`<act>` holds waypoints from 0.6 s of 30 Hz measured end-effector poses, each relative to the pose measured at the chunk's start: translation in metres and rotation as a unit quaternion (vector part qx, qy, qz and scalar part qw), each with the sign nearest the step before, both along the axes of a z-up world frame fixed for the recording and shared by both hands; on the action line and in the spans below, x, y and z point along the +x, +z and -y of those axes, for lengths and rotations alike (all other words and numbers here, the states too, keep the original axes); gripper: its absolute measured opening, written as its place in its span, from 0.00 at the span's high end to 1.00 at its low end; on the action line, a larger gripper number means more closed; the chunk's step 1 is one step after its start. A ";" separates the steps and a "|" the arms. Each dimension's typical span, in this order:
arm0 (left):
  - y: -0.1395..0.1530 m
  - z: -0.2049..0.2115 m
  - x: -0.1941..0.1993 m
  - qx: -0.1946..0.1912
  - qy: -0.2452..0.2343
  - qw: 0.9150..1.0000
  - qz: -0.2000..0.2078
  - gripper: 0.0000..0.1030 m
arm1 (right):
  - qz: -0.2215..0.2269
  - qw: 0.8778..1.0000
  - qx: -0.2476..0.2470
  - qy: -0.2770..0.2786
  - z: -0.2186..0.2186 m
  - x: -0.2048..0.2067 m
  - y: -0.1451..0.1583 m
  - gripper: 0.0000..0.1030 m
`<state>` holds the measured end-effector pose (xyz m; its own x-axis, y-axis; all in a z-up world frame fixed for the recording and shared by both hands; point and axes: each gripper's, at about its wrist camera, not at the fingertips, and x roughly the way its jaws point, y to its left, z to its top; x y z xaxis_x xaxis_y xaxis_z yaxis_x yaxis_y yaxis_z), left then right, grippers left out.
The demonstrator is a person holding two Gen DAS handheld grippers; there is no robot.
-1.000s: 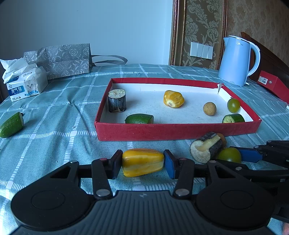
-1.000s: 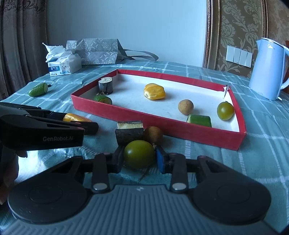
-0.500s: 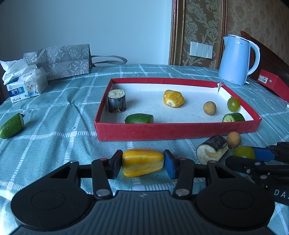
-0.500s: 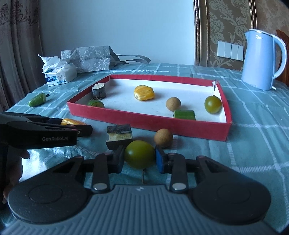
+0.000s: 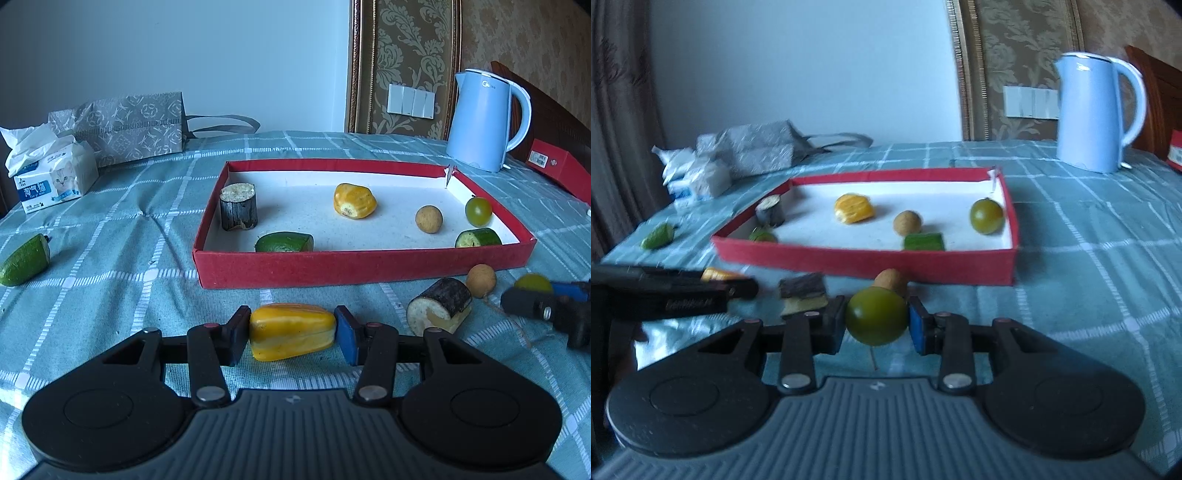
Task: Organize fruits
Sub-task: 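Grasp the round green fruit with the right gripper while the left holds the pepper, then lower the yellow pepper into the red box and open the left gripper while the right holds the green fruit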
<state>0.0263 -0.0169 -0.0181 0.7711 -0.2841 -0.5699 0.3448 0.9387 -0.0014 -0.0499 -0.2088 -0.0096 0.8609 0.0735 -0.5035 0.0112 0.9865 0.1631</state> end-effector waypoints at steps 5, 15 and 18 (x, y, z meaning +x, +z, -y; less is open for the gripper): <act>0.002 -0.004 0.000 -0.013 0.001 1.000 0.004 0.53 | 0.014 0.999 0.029 -0.036 0.018 0.005 -0.003 0.68; 0.009 -0.002 -0.004 -0.018 0.007 1.000 0.024 0.53 | 0.010 0.995 0.091 -0.045 0.039 0.013 -0.014 0.68; 0.011 0.000 -0.004 -0.012 0.011 0.999 0.028 0.53 | 0.008 0.994 0.102 -0.044 0.041 0.013 -0.015 0.68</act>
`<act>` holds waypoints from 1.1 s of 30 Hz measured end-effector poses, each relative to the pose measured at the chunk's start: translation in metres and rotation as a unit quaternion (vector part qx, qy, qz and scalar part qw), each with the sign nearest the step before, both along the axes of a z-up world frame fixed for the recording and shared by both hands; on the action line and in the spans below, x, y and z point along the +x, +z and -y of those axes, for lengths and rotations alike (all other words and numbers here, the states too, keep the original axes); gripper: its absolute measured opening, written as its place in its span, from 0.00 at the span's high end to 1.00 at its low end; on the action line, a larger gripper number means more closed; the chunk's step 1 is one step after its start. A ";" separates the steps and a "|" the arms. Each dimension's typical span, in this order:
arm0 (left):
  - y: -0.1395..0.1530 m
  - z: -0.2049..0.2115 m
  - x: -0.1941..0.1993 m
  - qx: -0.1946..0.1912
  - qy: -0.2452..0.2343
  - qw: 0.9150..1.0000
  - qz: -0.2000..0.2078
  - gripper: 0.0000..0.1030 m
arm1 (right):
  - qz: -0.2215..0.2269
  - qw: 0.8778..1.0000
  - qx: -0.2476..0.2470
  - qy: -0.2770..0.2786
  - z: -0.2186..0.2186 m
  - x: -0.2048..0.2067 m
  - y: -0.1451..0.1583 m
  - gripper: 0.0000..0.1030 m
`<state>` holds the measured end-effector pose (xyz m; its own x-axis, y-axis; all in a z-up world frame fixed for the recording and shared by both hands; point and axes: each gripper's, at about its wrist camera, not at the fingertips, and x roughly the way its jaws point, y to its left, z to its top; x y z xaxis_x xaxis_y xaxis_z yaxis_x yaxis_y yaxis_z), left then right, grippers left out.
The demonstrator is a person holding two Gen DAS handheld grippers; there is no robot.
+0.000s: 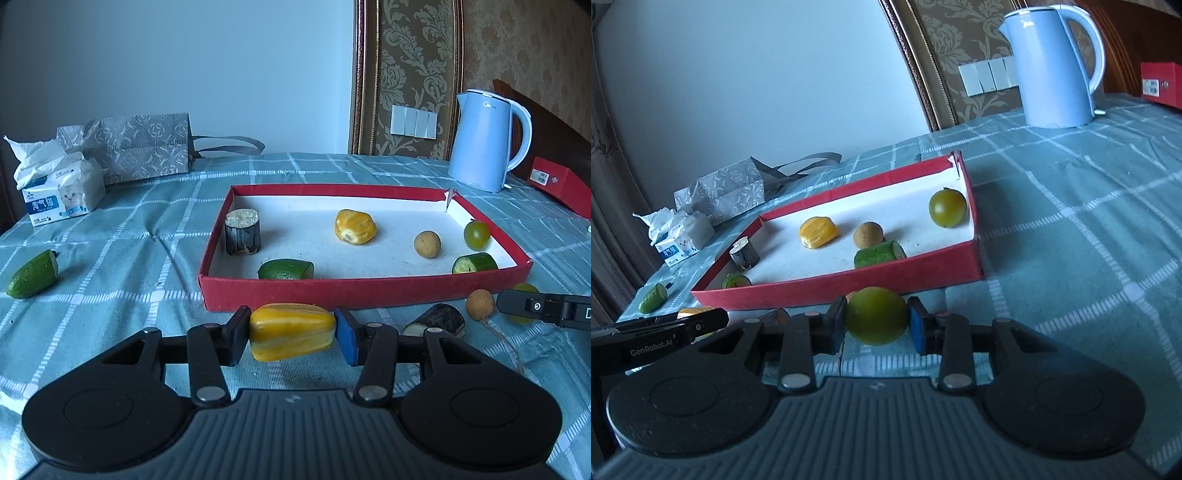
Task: Organize fruits
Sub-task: 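Lower the yellow pepper into the red box and open the left gripper while the right holds the green fruit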
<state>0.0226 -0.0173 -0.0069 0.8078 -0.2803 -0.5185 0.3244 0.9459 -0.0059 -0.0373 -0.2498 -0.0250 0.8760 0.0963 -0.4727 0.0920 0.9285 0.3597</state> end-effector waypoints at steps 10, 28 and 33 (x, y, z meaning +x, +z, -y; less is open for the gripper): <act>0.022 0.013 0.013 -0.005 -0.011 1.000 0.021 0.53 | 0.007 1.000 0.010 -0.004 0.003 -0.003 -0.001 0.68; 0.014 0.046 0.097 0.001 0.028 0.999 -0.020 0.53 | 0.006 1.000 0.021 -0.002 0.005 -0.002 -0.002 0.68; 0.003 0.050 0.112 0.011 0.043 0.998 -0.035 0.53 | 0.006 1.000 0.021 0.003 0.005 -0.001 -0.002 0.68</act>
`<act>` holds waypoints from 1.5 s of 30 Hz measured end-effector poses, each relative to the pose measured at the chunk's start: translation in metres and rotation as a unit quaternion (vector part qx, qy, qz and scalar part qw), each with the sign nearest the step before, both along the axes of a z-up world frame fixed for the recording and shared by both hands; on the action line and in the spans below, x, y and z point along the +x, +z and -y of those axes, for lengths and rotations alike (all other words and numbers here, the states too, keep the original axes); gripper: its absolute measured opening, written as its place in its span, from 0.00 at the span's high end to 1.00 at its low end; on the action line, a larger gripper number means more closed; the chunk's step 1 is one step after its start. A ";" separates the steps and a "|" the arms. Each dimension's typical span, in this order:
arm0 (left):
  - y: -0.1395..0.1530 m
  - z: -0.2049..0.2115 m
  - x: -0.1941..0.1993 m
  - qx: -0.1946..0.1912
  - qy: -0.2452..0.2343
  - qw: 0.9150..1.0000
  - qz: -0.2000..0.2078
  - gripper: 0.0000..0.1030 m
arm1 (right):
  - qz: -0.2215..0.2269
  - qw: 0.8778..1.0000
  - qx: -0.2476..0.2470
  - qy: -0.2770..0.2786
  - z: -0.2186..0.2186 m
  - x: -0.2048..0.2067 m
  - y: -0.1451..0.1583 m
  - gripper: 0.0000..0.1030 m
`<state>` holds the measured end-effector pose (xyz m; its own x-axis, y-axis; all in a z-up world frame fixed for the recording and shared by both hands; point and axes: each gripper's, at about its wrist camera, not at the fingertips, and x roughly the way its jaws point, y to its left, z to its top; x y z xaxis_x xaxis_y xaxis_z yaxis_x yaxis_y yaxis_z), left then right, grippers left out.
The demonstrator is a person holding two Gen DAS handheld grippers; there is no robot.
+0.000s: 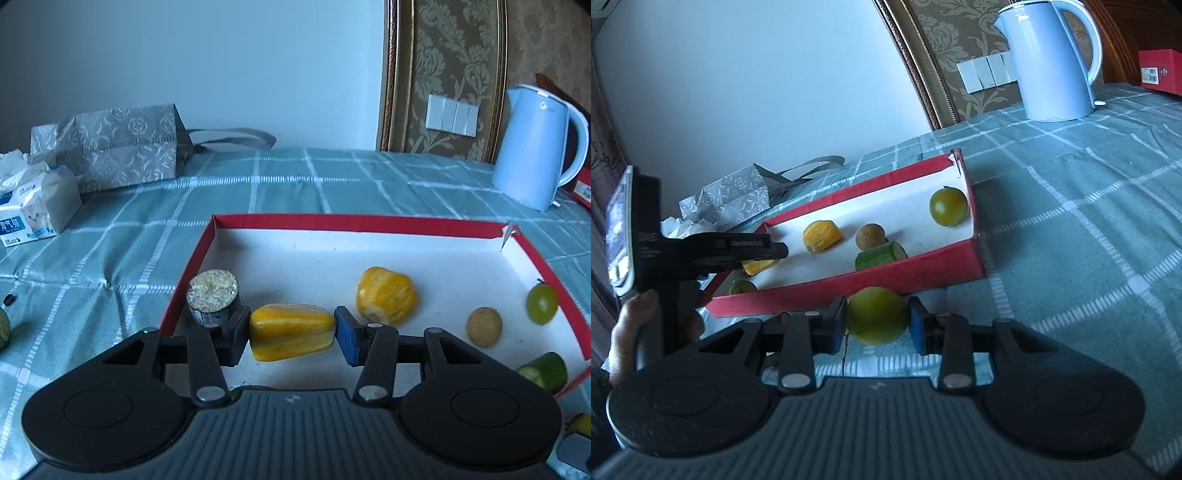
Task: Organize fruits
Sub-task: 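Lower the yellow pepper into the red box and open the left gripper while the right holds the green fruit, then lower the round green fruit into the red box and open the right gripper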
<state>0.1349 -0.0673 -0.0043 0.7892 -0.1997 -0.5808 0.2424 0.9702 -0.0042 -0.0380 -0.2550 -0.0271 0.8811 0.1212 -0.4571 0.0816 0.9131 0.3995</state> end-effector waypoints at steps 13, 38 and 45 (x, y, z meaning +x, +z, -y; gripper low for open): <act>-0.001 0.002 -0.010 -0.005 -0.020 1.000 0.015 0.25 | 0.000 1.000 0.000 0.003 0.000 0.000 0.000 0.68; -0.009 -0.062 -0.084 -0.032 0.019 0.999 -0.004 0.12 | 0.020 0.999 -0.035 -0.010 -0.008 -0.007 0.008 0.68; -0.012 -0.055 -0.087 -0.013 0.004 1.000 -0.006 0.12 | 0.031 0.996 -0.079 -0.011 -0.024 -0.006 0.020 0.68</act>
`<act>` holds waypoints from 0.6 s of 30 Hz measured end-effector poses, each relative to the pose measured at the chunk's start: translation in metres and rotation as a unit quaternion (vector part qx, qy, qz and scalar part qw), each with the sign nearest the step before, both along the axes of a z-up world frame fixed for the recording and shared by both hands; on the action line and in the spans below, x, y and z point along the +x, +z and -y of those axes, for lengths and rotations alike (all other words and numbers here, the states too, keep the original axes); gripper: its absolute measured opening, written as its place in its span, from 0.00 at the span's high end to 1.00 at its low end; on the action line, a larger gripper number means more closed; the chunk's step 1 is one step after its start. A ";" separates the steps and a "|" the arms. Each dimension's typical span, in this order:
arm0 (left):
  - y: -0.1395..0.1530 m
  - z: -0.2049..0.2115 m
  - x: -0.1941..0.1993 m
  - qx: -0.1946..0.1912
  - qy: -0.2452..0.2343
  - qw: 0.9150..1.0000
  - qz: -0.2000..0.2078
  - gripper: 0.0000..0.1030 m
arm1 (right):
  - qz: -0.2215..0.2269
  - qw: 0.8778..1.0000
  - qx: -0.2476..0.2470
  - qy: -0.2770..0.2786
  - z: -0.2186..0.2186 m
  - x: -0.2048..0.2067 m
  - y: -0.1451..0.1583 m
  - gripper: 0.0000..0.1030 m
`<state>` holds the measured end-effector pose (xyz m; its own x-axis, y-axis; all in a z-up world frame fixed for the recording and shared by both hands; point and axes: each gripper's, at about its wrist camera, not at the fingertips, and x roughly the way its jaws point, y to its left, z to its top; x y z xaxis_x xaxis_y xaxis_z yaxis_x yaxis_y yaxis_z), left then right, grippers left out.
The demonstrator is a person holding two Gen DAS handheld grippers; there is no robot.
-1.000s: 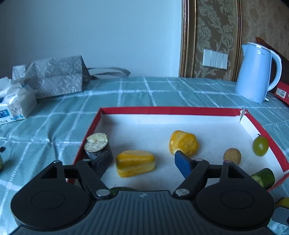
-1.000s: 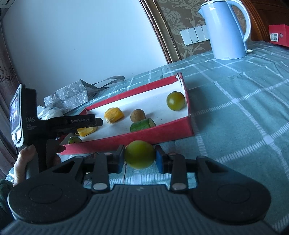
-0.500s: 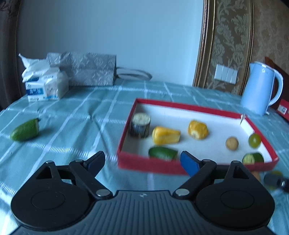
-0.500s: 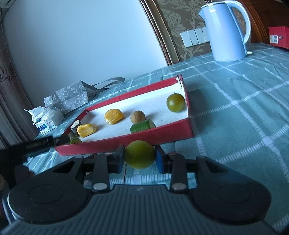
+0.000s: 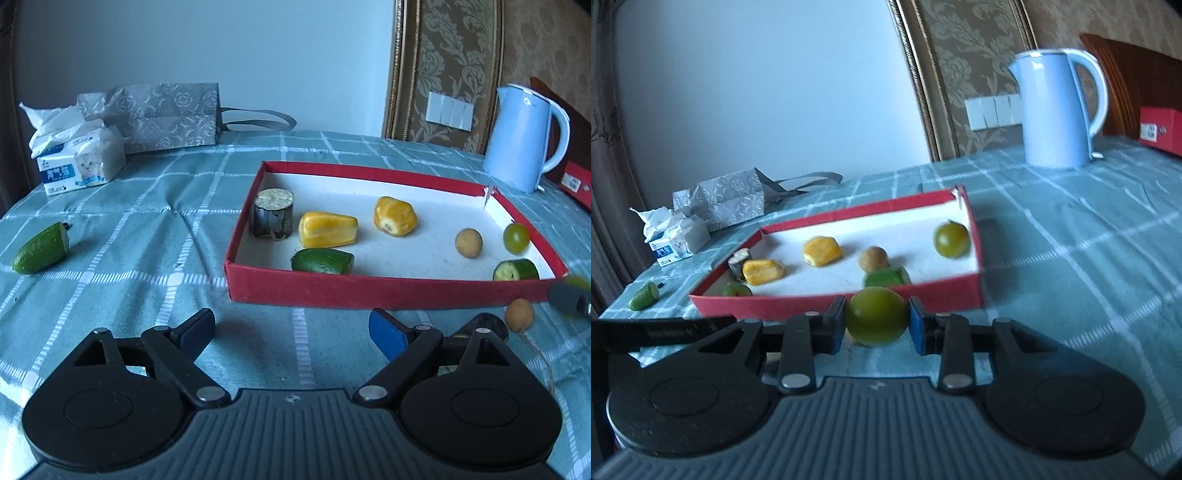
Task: Organize fruits
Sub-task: 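Lower the round green fruit into the red box and open the right gripper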
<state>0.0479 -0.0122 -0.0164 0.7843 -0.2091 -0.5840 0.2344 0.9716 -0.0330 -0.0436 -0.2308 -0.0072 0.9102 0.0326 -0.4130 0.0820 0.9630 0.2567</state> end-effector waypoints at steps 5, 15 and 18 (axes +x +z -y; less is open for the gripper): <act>0.000 0.000 0.000 -0.006 -0.003 1.000 -0.002 0.12 | 0.023 0.998 -0.059 0.026 -0.025 0.022 0.027 0.68; -0.001 -0.001 0.003 -0.008 -0.003 1.000 -0.009 0.12 | -0.079 0.990 -0.108 0.052 -0.054 0.122 0.011 0.68; -0.001 -0.001 0.004 -0.013 -0.004 1.000 -0.012 0.12 | -0.100 0.987 -0.111 0.057 -0.058 0.135 0.003 0.68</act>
<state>0.0523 -0.0110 -0.0169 0.7682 -0.2300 -0.5975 0.2408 0.9685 -0.0633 0.0912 -0.1725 -0.0045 0.8058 0.0180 -0.5919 -0.0024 0.9996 0.0271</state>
